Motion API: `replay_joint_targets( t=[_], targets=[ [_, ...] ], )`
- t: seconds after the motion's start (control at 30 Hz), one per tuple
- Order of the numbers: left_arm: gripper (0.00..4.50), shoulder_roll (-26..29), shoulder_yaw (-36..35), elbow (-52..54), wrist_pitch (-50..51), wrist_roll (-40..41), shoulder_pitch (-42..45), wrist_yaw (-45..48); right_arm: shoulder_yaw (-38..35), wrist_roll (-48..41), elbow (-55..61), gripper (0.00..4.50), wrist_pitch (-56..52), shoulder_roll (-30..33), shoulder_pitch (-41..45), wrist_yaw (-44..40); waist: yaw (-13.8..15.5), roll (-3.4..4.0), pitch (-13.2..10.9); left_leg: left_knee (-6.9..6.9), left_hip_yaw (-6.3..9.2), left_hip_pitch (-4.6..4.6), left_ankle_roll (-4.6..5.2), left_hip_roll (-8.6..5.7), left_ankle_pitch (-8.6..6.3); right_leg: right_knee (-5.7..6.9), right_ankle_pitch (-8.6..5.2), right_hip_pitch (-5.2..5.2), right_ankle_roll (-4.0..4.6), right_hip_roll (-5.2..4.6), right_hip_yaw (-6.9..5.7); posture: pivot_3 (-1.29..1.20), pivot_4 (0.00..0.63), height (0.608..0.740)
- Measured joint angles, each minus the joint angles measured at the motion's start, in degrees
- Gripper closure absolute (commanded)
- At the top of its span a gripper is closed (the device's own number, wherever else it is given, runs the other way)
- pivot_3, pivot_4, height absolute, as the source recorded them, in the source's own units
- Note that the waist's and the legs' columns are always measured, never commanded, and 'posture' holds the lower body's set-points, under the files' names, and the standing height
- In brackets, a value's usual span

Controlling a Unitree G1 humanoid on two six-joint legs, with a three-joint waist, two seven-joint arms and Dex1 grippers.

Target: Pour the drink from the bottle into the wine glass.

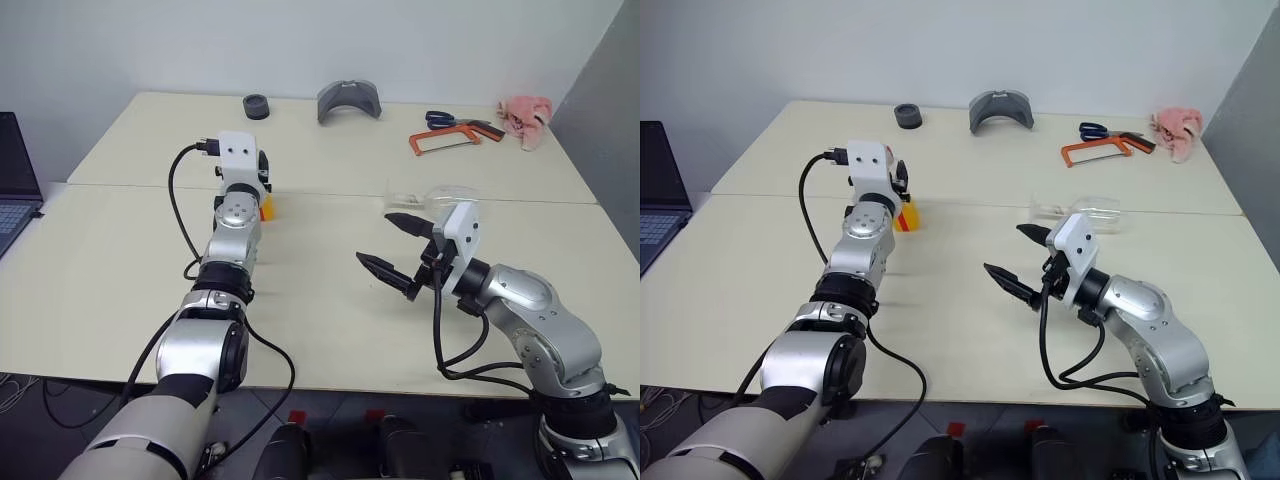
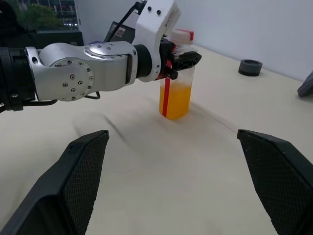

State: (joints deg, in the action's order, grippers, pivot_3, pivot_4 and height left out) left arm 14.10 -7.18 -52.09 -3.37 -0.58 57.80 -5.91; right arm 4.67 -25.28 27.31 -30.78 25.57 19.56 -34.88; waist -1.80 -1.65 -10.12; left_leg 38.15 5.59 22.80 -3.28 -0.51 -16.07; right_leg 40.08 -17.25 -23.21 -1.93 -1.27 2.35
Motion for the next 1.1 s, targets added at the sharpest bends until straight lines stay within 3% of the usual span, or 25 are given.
replay_joint_targets(
  t=[0.5, 0.97, 1.1],
  targets=[
    [2.33, -1.8, 1.3, 12.1, 1.9, 5.6, -6.7, 19.5, -0.8, -0.4, 2.2, 0.00, 0.0, 0.2, -1.8, 0.7, 0.2, -0.01, 0.0, 0.05, 0.05, 0.04, 0.00, -0.09, 0.00, 0.01, 0.00, 0.02, 0.00, -0.08, -0.02, 0.00, 0.150, 0.740],
    [2.33, -0.4, 17.2, 24.9, 8.0, 15.6, -9.5, 72.5, -13.0, -11.8, 19.8, 0.00, -10.5, 4.1, -8.4, 8.9, -0.4, 0.02, 0.0, 0.05, -0.01, 0.03, 0.03, 0.02, 0.00, 0.04, 0.00, 0.03, 0.01, 0.06, 0.02, 0.00, 0.150, 0.740],
    [2.33, -1.1, 19.6, 25.0, 7.7, 16.4, -8.2, 81.0, -12.7, -13.8, 21.2, 0.00, -14.1, 4.1, -7.8, 13.0, -0.4, 0.02, 0.0, 0.06, -0.05, 0.01, 0.12, 0.02, -0.02, 0.06, 0.00, 0.04, 0.01, 0.08, 0.03, 0.00, 0.150, 0.740]
  ],
)
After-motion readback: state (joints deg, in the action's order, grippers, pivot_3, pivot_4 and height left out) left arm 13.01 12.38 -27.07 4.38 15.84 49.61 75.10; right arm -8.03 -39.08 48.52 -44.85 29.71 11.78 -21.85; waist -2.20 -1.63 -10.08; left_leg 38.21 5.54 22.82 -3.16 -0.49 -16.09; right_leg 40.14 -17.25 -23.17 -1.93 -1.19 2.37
